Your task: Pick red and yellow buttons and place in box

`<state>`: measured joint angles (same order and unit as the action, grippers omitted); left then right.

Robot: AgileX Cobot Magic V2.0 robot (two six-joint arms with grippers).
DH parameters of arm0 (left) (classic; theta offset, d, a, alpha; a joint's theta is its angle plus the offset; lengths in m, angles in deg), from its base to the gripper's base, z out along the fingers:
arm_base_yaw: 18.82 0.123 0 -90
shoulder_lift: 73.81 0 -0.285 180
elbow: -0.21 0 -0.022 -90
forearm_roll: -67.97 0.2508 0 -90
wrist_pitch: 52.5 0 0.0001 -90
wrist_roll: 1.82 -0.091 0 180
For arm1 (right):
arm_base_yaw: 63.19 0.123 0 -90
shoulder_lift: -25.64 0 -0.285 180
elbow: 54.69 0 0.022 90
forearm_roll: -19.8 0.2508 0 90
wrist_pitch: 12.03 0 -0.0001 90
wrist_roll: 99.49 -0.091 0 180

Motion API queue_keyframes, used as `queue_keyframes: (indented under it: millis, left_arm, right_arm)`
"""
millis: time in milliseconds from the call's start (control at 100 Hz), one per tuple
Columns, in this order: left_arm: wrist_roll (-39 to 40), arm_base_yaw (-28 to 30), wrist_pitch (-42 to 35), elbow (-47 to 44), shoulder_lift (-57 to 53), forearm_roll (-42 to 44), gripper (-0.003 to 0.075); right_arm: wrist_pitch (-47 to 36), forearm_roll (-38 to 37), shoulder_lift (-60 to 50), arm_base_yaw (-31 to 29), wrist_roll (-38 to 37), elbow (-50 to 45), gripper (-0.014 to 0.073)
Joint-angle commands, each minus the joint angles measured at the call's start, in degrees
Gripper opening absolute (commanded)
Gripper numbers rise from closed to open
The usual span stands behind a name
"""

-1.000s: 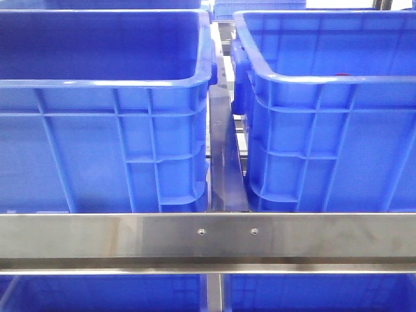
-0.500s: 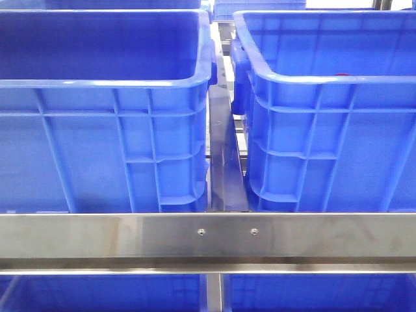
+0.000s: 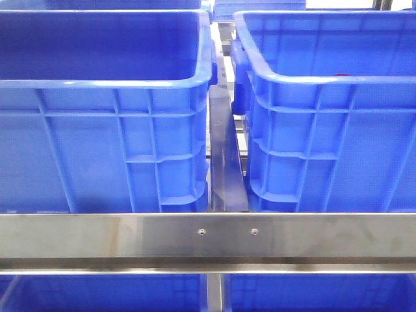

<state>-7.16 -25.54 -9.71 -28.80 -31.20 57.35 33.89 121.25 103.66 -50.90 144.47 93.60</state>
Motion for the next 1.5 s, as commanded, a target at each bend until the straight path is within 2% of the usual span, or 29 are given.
queue_keyframes:
  millis: [0,140,210,280,450,530,760,950,1100,1200,1490]
  left_arm:
    - [0.7,3.7,-4.3,-1.2,-4.3,-0.7,0.0514]
    - [0.7,6.3,-4.2,-4.0,-10.1,-0.7,0.0507]
    - [0.7,6.4,-4.2,-4.8,-12.2,-0.7,0.0465]
    - [0.7,6.4,-4.0,-4.9,-13.6,-0.7,0.038]
    - [0.7,6.4,-3.9,-4.9,-14.6,-0.7,0.0092]
    - [0.7,6.4,-3.9,-4.9,-14.6,-0.7,-0.0019]
    - [0.7,6.4,-3.9,-4.9,-14.6,-0.7,-0.0019]
    - [0.7,6.4,-3.9,-4.9,-14.6,-0.7,-0.0019]
    - [0.7,6.4,-3.9,-4.9,-14.6,-0.7,-0.0019]
    - [0.7,6.4,-3.9,-4.9,-14.6,-0.7,-0.0019]
    - [0.7,6.4,-3.9,-4.9,-14.6,-0.7,-0.0019]
  right_arm:
    - [2.1,8.5,-1.3,-0.2,0.9,2.1,0.0094]
    - [2.1,8.5,-1.3,-0.2,0.9,2.1,0.0094]
    - [1.9,8.5,-1.3,-0.2,0.9,2.1,0.0094]
    - [1.5,8.5,-1.3,-0.2,1.3,2.1,0.0094]
    - [-0.6,8.5,-1.3,-0.5,3.3,3.1,0.0094]
    - [-0.8,8.4,-1.6,-1.9,4.5,3.8,0.0094]
    - [-2.6,6.7,-3.4,-11.6,10.5,5.3,0.0094]
    - [-15.6,6.7,-3.8,-19.2,21.8,5.4,0.0094]
    - [-29.2,8.5,-3.3,-20.3,29.5,5.5,0.0094]
    - [-35.0,8.5,-1.2,-20.3,33.2,6.5,0.0094]
    - [-36.9,8.5,10.9,-20.3,40.2,12.7,0.0094]
